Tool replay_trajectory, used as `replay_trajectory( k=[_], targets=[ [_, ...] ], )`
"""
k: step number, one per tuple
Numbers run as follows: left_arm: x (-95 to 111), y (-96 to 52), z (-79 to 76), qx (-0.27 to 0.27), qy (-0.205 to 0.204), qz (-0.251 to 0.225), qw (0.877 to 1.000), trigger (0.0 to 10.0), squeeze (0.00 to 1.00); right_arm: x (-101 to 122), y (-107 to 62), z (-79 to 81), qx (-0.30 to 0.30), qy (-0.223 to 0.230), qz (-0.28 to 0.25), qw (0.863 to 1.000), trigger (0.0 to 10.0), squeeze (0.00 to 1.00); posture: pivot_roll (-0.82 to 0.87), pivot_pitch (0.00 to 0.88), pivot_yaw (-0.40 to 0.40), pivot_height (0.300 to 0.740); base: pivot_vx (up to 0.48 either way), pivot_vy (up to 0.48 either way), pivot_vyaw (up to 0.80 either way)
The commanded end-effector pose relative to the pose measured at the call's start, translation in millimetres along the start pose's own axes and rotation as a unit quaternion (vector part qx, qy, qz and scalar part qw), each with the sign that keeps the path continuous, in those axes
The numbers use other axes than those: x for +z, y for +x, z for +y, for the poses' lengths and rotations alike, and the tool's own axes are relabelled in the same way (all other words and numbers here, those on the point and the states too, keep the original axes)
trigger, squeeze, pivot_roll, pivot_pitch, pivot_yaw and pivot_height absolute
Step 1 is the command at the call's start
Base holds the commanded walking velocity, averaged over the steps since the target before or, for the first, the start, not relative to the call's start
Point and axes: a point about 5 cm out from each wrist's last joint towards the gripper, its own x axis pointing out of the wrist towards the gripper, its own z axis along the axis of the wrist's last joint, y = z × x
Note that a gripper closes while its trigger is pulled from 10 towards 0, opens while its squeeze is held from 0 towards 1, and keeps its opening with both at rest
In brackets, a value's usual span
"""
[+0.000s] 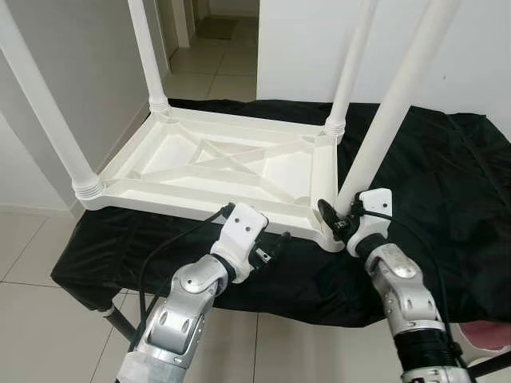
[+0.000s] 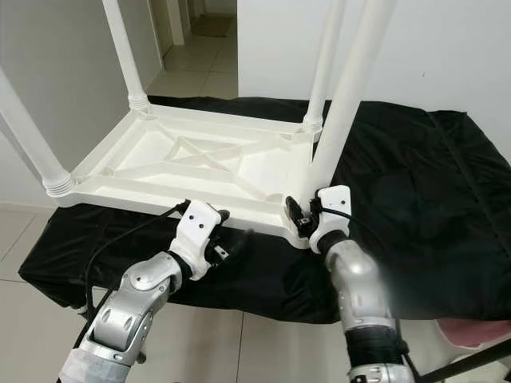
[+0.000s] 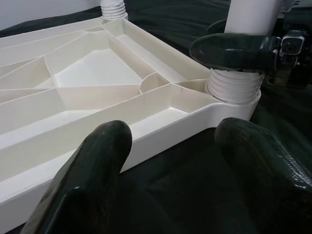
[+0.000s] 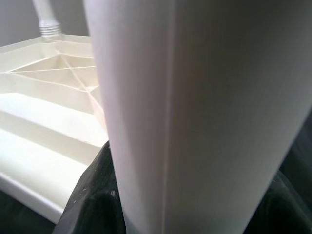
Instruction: Building children table
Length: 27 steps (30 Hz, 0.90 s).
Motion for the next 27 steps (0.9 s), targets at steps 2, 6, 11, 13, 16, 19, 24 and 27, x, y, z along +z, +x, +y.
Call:
replay_trajectory(
  k=[2, 6, 11, 13, 16, 19, 24, 27],
  targets=[
    [-4, -2.4, 3.0, 0.024, -0.003, 0.010, 1.000, 10.0, 0.00, -22, -7.2, -4.7, -0.046, 0.018, 0.057, 0.997, 10.0, 0.00, -0.01, 0.041, 0.038, 0.740, 0.000, 0.000, 0.00],
    [-4, -2.4, 2.3, 0.021, -0.003, 0.011, 1.000, 10.0, 0.00, -21, -9.2, 4.0, -0.079, 0.027, 0.050, 0.995, 10.0, 0.00, -0.01, 0.039, 0.041, 0.740, 0.000, 0.000, 0.00],
    [-4, -2.8, 2.4, 0.021, -0.003, 0.011, 1.000, 10.0, 0.00, -20, -13.0, 13.0, -0.119, 0.045, 0.048, 0.991, 10.0, 0.00, -0.01, 0.042, 0.043, 0.740, 0.000, 0.000, 0.00],
    [-4, -3.0, 2.8, 0.021, -0.003, 0.011, 1.000, 10.0, 0.00, -19, -14.7, 16.8, -0.137, 0.052, 0.047, 0.988, 10.0, 0.00, -0.01, 0.044, 0.046, 0.740, 0.000, 0.000, 0.00],
    [-4, -3.4, 3.7, 0.023, -0.002, 0.011, 1.000, 10.0, 0.00, -17, -18.8, 34.8, -0.187, 0.090, 0.045, 0.977, 10.0, 0.00, -0.01, 0.047, 0.045, 0.740, 0.000, 0.000, 0.00],
    [-4, -4.2, 4.1, 0.026, -0.003, 0.012, 1.000, 10.0, 0.00, -13, -19.5, 46.1, -0.203, 0.110, 0.038, 0.972, 10.0, 0.00, 0.00, 0.048, 0.042, 0.740, 0.000, 0.000, 0.00],
    [-6, -5.5, 0.6, 0.019, -0.003, 0.014, 1.000, 10.0, 0.00, -1, -18.4, 42.2, -0.180, 0.097, -0.002, 0.979, 10.0, 0.00, -0.01, 0.042, 0.042, 0.740, 0.000, 0.000, 0.00],
    [-5, -4.3, -0.6, 0.015, -0.002, 0.013, 1.000, 10.0, 0.00, 5, -18.7, 38.1, -0.158, 0.085, -0.027, 0.983, 10.0, 1.00, -0.01, 0.035, 0.042, 0.740, 0.000, 0.000, 0.00]
  ],
)
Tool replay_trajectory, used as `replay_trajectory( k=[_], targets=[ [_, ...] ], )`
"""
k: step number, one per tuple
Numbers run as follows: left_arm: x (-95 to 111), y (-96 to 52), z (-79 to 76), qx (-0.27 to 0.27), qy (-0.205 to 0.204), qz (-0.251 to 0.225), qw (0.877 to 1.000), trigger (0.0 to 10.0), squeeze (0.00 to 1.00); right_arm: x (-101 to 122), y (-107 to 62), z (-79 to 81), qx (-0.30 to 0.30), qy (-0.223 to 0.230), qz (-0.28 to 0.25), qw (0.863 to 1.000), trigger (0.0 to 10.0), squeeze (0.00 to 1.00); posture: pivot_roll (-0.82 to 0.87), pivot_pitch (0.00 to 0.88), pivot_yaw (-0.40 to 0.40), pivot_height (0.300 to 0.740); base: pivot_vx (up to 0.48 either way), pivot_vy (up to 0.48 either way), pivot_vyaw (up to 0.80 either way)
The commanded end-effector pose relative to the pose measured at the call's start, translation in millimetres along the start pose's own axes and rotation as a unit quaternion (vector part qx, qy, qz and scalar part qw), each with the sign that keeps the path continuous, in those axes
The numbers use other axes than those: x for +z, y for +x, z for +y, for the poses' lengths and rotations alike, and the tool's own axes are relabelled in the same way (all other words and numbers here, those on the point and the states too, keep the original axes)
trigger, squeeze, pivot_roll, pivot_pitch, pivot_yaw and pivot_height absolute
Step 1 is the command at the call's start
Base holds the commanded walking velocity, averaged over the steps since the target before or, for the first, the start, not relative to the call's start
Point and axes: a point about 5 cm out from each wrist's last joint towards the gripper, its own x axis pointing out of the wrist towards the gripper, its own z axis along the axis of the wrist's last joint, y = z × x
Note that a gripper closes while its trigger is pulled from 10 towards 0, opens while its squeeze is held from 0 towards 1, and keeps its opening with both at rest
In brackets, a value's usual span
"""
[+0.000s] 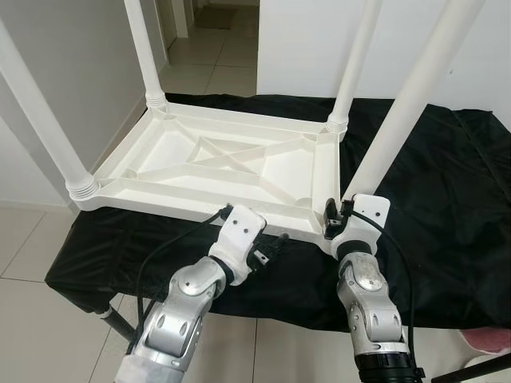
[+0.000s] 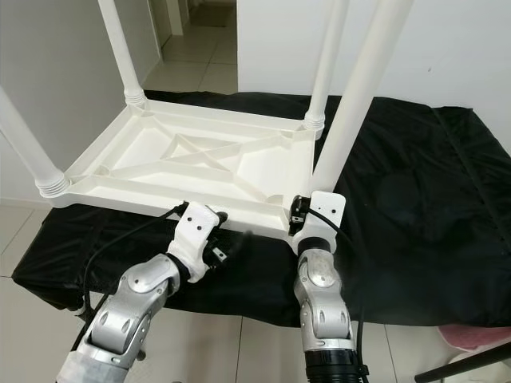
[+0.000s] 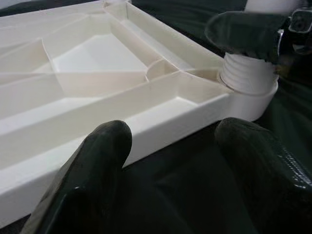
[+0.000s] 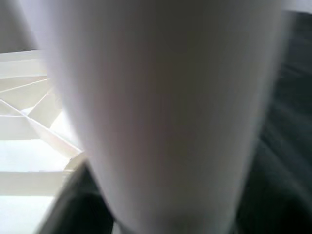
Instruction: Building children table
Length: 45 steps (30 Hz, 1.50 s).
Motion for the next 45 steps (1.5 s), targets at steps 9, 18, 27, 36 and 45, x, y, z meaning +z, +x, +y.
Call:
replay_trajectory(
  k=[9, 18, 27, 36, 45],
  targets=[
    [1, 1.5, 0.6, 0.011, 0.003, 0.002, 1.000, 10.0, 0.00, 6, 4.4, -13.7, 0.064, -0.007, -0.014, 0.998, 10.0, 0.45, -0.02, 0.029, 0.047, 0.740, 0.000, 0.000, 0.00],
    [1, 2.4, 2.4, 0.013, 0.004, 0.002, 1.000, 10.0, 0.00, 11, 17.4, -26.1, 0.174, -0.050, -0.019, 0.983, 10.0, 0.00, -0.02, 0.024, 0.052, 0.740, 0.000, 0.000, 0.00],
    [2, 3.8, 3.5, 0.010, 0.007, 0.001, 1.000, 10.0, 0.00, 10, 29.4, -30.0, 0.279, -0.097, -0.012, 0.955, 8.4, 0.00, -0.02, 0.023, 0.063, 0.740, 0.000, 0.000, 0.00],
    [2, 3.4, 4.9, 0.010, 0.010, 0.002, 1.000, 10.0, 0.00, 9, 40.5, -36.9, 0.334, -0.131, 0.000, 0.933, 0.4, 0.00, -0.01, 0.022, 0.064, 0.740, 0.000, 0.000, 0.00],
    [2, 1.3, 5.1, 0.014, 0.010, 0.002, 1.000, 10.0, 0.00, -4, 38.7, -46.8, 0.343, -0.123, 0.022, 0.931, 0.0, 0.00, -0.01, 0.024, 0.069, 0.740, 0.000, 0.000, 0.00]
  ],
)
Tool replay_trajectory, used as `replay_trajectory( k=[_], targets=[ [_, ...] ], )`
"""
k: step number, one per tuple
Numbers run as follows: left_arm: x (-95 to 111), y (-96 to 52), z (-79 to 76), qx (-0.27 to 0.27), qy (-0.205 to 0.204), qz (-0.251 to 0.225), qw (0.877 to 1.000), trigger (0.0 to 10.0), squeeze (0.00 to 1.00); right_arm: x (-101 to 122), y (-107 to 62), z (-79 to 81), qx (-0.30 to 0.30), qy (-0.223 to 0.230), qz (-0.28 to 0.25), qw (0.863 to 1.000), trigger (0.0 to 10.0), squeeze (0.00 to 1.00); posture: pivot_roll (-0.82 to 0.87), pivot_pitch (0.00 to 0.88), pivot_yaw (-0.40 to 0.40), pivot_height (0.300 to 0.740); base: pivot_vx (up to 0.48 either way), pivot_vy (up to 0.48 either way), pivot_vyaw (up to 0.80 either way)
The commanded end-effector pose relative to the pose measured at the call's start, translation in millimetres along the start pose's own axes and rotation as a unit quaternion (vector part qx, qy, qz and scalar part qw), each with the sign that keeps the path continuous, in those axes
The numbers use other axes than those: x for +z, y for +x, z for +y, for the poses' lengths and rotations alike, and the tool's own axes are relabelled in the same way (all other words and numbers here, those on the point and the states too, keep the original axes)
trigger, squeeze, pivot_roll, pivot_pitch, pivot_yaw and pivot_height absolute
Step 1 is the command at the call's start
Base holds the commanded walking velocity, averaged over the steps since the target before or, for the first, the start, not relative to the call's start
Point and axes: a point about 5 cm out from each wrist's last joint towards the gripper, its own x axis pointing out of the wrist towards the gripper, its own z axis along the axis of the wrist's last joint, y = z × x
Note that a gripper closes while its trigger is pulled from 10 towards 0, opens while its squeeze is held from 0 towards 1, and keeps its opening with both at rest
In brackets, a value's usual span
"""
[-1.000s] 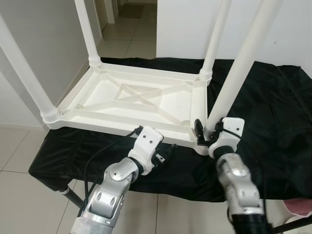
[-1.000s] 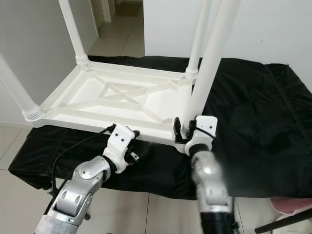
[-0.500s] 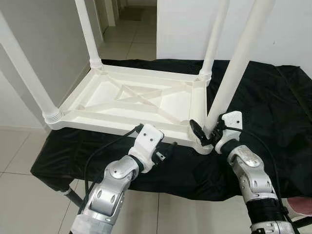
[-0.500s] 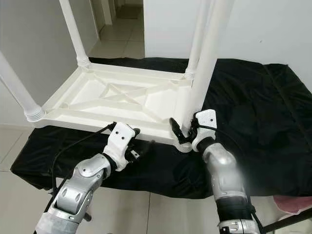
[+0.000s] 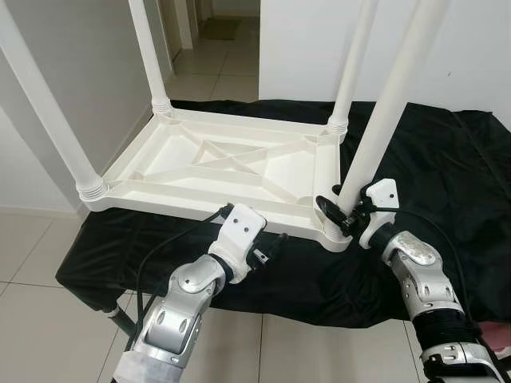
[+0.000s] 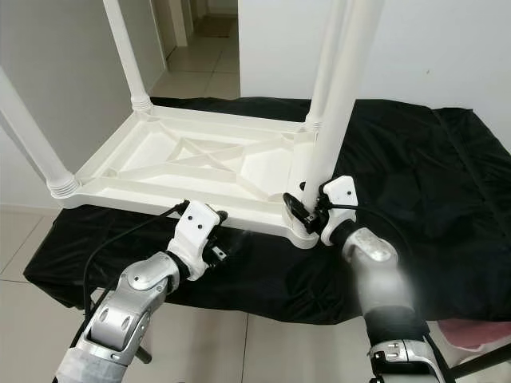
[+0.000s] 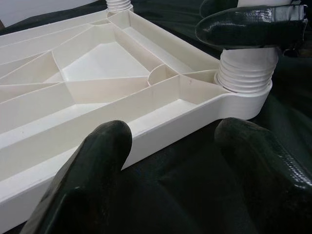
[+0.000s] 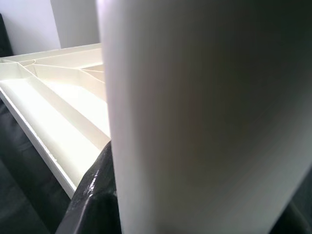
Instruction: Building children table
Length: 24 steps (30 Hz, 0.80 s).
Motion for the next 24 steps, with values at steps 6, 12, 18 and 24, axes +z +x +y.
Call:
replay_trajectory(
  k=[6, 12, 18, 24],
  targets=[
    [-1, -0.8, 1.5, 0.012, -0.002, 0.004, 1.000, 10.0, 0.00, -20, -5.9, 5.1, -0.022, 0.026, 0.040, 0.999, 10.0, 0.00, -0.01, 0.035, 0.076, 0.740, 0.000, 0.000, 0.00],
    [-1, 0.0, 1.6, 0.010, -0.002, 0.005, 1.000, 10.0, 0.00, -23, -5.0, 6.3, -0.072, 0.025, 0.057, 0.995, 10.0, 0.00, -0.02, 0.038, 0.077, 0.740, 0.000, 0.000, 0.00],
    [-1, 0.3, 0.1, 0.008, -0.003, 0.005, 1.000, 10.0, 0.00, -21, -3.9, 10.6, -0.111, 0.028, 0.062, 0.991, 10.0, 0.00, -0.02, 0.032, 0.069, 0.740, 0.000, 0.000, 0.00],
    [-2, 0.4, -3.7, 0.004, -0.006, 0.004, 1.000, 10.0, 0.00, -17, -2.5, 30.6, -0.208, 0.060, 0.061, 0.974, 10.0, 0.00, -0.02, 0.022, 0.052, 0.740, 0.000, 0.000, 0.00]
  ],
)
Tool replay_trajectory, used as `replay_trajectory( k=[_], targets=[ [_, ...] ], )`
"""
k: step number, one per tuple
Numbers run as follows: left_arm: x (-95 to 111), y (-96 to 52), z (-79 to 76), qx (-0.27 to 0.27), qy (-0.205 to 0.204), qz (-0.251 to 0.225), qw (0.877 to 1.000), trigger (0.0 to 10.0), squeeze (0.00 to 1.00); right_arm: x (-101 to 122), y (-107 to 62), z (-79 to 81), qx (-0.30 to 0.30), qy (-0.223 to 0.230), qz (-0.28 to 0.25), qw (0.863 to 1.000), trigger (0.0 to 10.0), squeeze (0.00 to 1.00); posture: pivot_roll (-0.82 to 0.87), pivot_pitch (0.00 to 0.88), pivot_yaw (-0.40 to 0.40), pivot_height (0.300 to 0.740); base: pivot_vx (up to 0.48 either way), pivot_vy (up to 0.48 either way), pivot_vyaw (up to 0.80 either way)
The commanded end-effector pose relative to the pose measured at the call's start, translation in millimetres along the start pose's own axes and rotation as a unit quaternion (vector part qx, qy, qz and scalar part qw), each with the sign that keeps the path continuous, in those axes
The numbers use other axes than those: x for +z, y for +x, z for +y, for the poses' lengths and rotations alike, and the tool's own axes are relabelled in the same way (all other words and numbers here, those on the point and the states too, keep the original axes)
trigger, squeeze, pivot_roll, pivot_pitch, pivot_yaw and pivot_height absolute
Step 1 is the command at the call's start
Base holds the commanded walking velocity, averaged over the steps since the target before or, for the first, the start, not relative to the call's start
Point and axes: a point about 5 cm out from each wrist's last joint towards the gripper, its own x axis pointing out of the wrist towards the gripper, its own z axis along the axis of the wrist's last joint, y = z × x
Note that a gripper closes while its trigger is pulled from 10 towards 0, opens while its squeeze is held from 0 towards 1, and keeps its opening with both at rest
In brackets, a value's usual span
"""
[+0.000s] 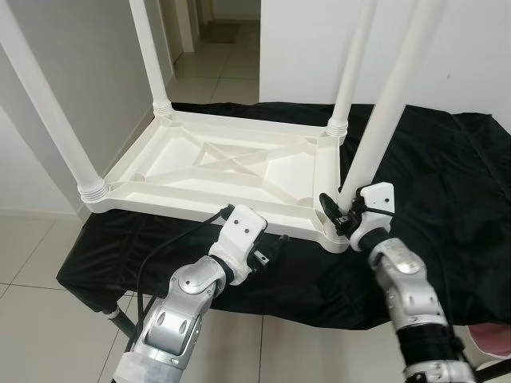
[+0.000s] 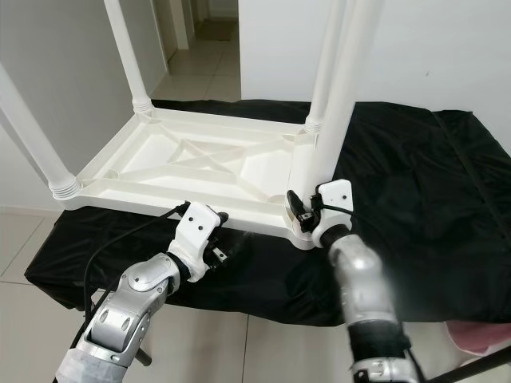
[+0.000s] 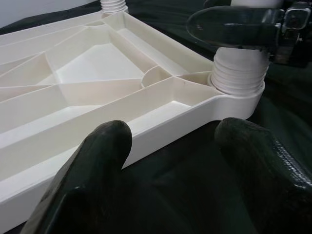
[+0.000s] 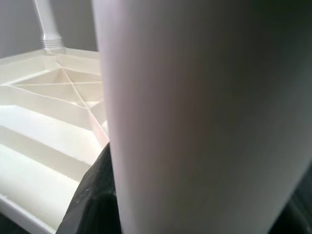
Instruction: Building children table
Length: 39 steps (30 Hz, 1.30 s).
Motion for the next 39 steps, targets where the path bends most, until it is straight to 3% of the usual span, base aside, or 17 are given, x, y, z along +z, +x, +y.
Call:
replay_trajectory(
  k=[1, 10, 15, 16, 19, 20, 27, 28, 29, 30, 31, 39],
  targets=[
    [-3, -0.3, -0.6, 0.011, -0.001, 0.006, 1.000, 10.0, 0.00, -18, -8.3, 6.1, -0.061, 0.018, 0.048, 0.997, 10.0, 0.00, -0.02, 0.012, 0.050, 0.740, 0.000, 0.000, 0.00],
    [-1, 0.7, 0.9, 0.015, -0.001, 0.003, 1.000, 10.0, 0.00, -22, -15.4, 26.0, -0.171, 0.057, 0.060, 0.982, 10.0, 0.00, -0.02, 0.011, 0.053, 0.740, 0.000, 0.000, 0.00],
    [-2, -0.4, 1.0, 0.017, -0.002, 0.002, 1.000, 10.0, 0.00, -18, -18.5, 33.8, -0.199, 0.078, 0.053, 0.975, 10.0, 0.00, -0.02, 0.014, 0.057, 0.740, 0.000, 0.000, 0.00],
    [-2, 0.2, 0.3, 0.016, -0.001, 0.002, 1.000, 10.0, 0.00, -14, -19.1, 33.5, -0.196, 0.075, 0.041, 0.977, 10.0, 0.10, -0.03, 0.011, 0.057, 0.740, 0.000, 0.000, 0.00],
    [-2, 0.8, -0.2, 0.014, -0.001, 0.002, 1.000, 10.0, 0.00, -11, -19.4, 33.2, -0.194, 0.072, 0.034, 0.978, 10.0, 0.10, -0.03, 0.011, 0.057, 0.740, 0.000, 0.000, 0.00],
    [-1, 2.0, -0.4, 0.013, 0.001, 0.000, 1.000, 10.0, 0.00, -7, -19.3, 31.7, -0.188, 0.066, 0.024, 0.980, 10.0, 1.00, -0.03, 0.011, 0.054, 0.740, 0.000, 0.000, 0.00],
    [0, 2.7, 4.1, 0.018, 0.005, -0.002, 1.000, 10.0, 0.00, -2, -17.5, 24.3, -0.187, 0.054, 0.008, 0.981, 10.0, 1.00, -0.02, 0.009, 0.058, 0.740, 0.000, 0.000, 0.00],
    [1, 1.5, 8.0, 0.024, 0.007, -0.003, 1.000, 10.0, 0.00, 0, -16.4, 23.3, -0.176, 0.046, 0.003, 0.983, 10.0, 0.76, -0.02, 0.019, 0.059, 0.740, 0.000, 0.000, 0.00],
    [1, 0.4, 9.8, 0.026, 0.009, -0.004, 1.000, 10.0, 0.00, 1, -16.0, 23.6, -0.167, 0.043, -0.001, 0.985, 10.0, 0.06, -0.02, 0.026, 0.056, 0.740, 0.000, 0.000, 0.00],
    [1, 0.4, 9.8, 0.026, 0.009, -0.004, 1.000, 10.0, 0.00, 1, -16.0, 23.6, -0.167, 0.043, -0.001, 0.985, 10.0, 0.06, -0.02, 0.026, 0.056, 0.740, 0.000, 0.000, 0.00],
    [1, 0.4, 11.0, 0.028, 0.012, -0.004, 1.000, 10.0, 0.00, 1, -16.1, 21.8, -0.158, 0.040, -0.005, 0.987, 10.0, 0.00, -0.02, 0.026, 0.056, 0.740, 0.000, 0.000, 0.00],
    [4, -2.6, 21.6, 0.052, 0.020, -0.008, 0.998, 10.0, 0.00, -6, -11.4, 21.6, -0.113, 0.033, 0.011, 0.993, 10.0, 0.00, 0.00, 0.027, 0.025, 0.740, 0.000, 0.000, 0.00]
  ],
)
